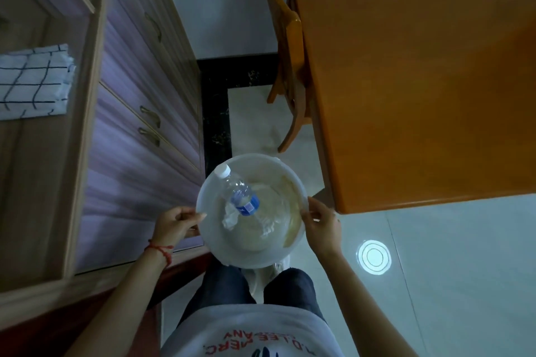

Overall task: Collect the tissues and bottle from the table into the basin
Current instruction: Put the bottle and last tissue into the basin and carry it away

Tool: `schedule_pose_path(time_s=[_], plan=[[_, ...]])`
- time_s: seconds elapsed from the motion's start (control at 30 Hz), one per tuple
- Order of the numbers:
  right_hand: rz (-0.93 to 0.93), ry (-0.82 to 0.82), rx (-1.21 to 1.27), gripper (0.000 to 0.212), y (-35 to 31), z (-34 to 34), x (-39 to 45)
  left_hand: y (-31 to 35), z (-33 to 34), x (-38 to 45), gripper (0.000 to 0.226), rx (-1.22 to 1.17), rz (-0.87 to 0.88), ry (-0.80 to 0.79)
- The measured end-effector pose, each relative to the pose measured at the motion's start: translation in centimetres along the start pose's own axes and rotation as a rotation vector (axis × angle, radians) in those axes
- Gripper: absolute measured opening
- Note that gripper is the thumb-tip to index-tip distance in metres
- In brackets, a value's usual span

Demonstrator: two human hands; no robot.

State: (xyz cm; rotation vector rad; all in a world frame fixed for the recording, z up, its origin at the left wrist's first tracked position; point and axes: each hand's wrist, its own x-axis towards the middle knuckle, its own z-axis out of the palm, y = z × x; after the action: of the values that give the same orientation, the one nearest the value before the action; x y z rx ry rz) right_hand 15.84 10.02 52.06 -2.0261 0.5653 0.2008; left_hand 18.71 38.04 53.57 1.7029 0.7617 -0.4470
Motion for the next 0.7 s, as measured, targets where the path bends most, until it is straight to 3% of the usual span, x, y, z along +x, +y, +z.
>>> schedule_pose_path(time_s=[0.43,0.7], plan=[[0.214,0.248,0.134,0.024,4.6,1.1,-11.5,-2.8,-0.1,-2.4,0.015,0.154,0.059,-0.224],[0.357,0.457,0.232,0.026,8.5,-1.1,-18.4,-2.9,4.6,-5.3,0.014,0.334,0.153,-0.402]])
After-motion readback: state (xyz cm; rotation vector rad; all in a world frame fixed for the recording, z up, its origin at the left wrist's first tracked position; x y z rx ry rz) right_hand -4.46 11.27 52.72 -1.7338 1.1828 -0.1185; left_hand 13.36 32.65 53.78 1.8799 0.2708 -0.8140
